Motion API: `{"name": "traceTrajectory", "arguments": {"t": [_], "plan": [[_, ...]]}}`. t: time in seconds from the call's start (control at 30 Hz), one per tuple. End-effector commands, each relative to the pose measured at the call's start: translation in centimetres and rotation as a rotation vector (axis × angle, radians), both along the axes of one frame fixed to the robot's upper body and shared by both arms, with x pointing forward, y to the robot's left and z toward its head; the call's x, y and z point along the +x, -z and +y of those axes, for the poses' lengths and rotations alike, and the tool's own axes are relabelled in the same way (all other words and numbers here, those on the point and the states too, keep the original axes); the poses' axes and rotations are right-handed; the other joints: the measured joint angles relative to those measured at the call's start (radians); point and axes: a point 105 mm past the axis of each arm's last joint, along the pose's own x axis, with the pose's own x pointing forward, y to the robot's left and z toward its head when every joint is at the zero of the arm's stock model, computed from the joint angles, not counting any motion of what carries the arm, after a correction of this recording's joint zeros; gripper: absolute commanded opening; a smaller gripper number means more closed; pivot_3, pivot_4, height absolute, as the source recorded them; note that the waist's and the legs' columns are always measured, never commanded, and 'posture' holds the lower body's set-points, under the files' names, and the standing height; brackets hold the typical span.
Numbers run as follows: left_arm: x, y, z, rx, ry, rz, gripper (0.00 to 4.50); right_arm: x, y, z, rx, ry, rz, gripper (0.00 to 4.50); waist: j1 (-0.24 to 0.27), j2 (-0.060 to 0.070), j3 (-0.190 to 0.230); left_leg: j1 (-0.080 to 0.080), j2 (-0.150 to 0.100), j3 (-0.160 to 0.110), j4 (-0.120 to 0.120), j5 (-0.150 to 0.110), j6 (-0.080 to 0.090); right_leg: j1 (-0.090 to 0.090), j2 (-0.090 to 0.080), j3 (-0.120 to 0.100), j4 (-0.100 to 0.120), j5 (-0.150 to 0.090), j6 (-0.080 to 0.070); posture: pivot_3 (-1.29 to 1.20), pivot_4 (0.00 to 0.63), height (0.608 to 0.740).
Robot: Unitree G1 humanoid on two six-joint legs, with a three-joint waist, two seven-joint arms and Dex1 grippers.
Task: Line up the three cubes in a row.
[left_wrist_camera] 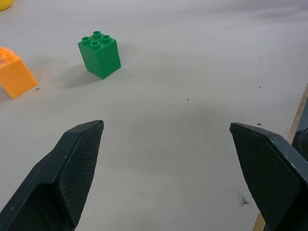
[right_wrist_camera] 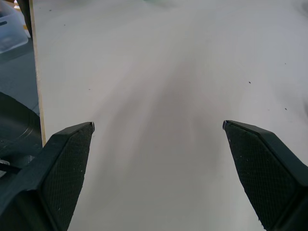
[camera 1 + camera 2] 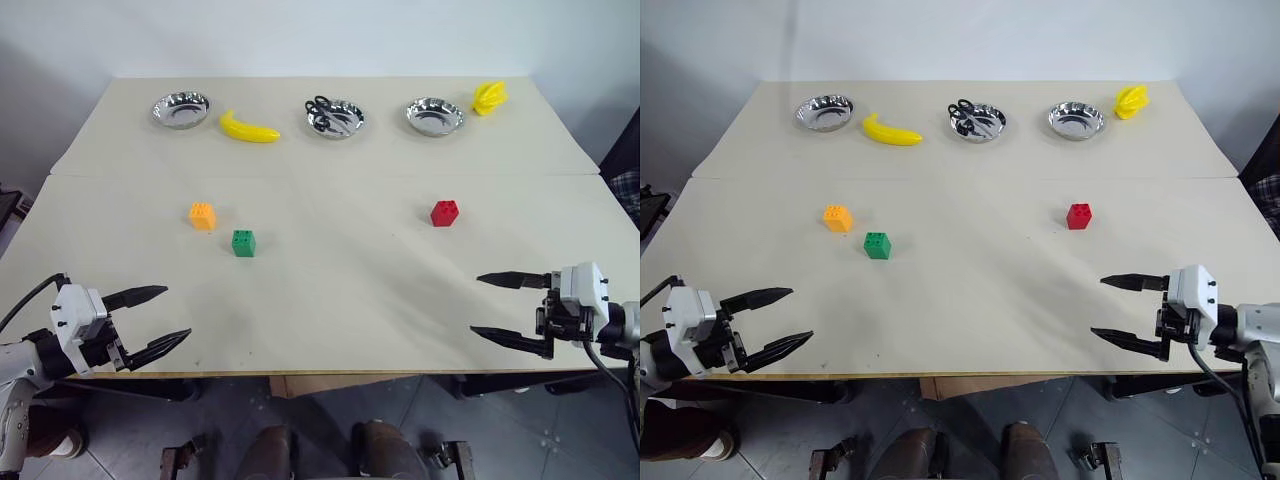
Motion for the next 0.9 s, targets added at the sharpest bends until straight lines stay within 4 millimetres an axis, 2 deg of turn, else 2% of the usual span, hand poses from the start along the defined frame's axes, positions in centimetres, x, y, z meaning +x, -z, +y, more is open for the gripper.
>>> {"name": "traceTrajectory", "arguments": {"t": [0.03, 0.2, 0.37, 0.5, 0.6, 0.67, 0.77, 0.9], "plan": [[-0.2, -0.5, -0.1, 0.021, 0.001, -0.022, 4.46, 0.2, -0.4, 0.1, 0.003, -0.008, -0.033, 4.50, 0.000, 0.000, 0.000, 0.000, 0.000, 0.000, 0.000, 0.000, 0.000, 0.000, 0.000, 0.000, 0.000, 0.000, 0.000, 0.00, 0.150, 0.740], [-0.5, -1.0, -1.2, -0.056, 0.075, 0.006, 4.46, 1.1, -1.2, -0.4, 0.100, 0.098, -0.077, 4.50, 0.000, 0.000, 0.000, 0.000, 0.000, 0.000, 0.000, 0.000, 0.000, 0.000, 0.000, 0.000, 0.000, 0.000, 0.000, 0.00, 0.150, 0.740], [-0.7, -1.8, -4.4, -0.099, 0.185, 0.002, 4.46, 1.4, -1.9, -3.6, 0.216, 0.330, -0.140, 4.50, 0.007, 0.000, 0.000, -0.001, -0.001, -0.001, 0.000, 0.000, 0.000, 0.000, -0.001, 0.000, 0.001, 0.000, 0.000, 0.00, 0.150, 0.740], [0.5, -2.8, -7.9, -0.236, 0.243, -0.036, 4.46, 1.2, -1.5, -7.1, 0.364, 0.635, -0.212, 4.50, 0.006, 0.000, 0.000, 0.000, -0.001, -0.001, 0.001, 0.000, 0.000, 0.001, 0.000, 0.000, 0.001, 0.000, 0.000, 0.00, 0.150, 0.740], [1.7, -2.9, -8.8, -0.293, 0.215, -0.053, 4.46, 1.8, -0.4, -8.3, 0.389, 0.878, -0.208, 4.50, -0.001, 0.000, -0.001, 0.000, -0.001, 0.000, 0.001, 0.000, -0.001, 0.000, 0.000, 0.000, 0.003, 0.000, 0.000, 0.00, 0.150, 0.740], [2.1, -2.9, -9.3, -0.313, 0.213, -0.055, 4.46, 1.9, 0.1, -7.2, 0.384, 0.905, -0.196, 4.50, -0.005, 0.001, -0.001, 0.000, -0.001, 0.002, 0.000, 0.001, -0.001, -0.003, 0.001, 0.002, 0.005, 0.000, 0.000, 0.00, 0.150, 0.740], [2.4, -2.7, -9.5, -0.307, 0.215, -0.050, 4.46, 2.3, -0.5, -5.1, 0.422, 0.866, -0.204, 4.50, -0.018, 0.001, -0.001, 0.000, 0.000, 0.002, 0.000, 0.002, -0.003, -0.004, 0.003, 0.003, 0.006, 0.000, 0.000, 0.00, 0.150, 0.740], [2.8, -2.8, -9.0, -0.277, 0.220, -0.054, 4.46, 4.1, -0.8, -1.8, 0.370, 0.804, -0.156, 4.50, -0.022, 0.001, -0.001, 0.000, 0.000, 0.002, 0.000, 0.002, -0.003, -0.004, 0.002, 0.004, 0.007, 0.000, 0.000, 0.00, 0.150, 0.740]]}}
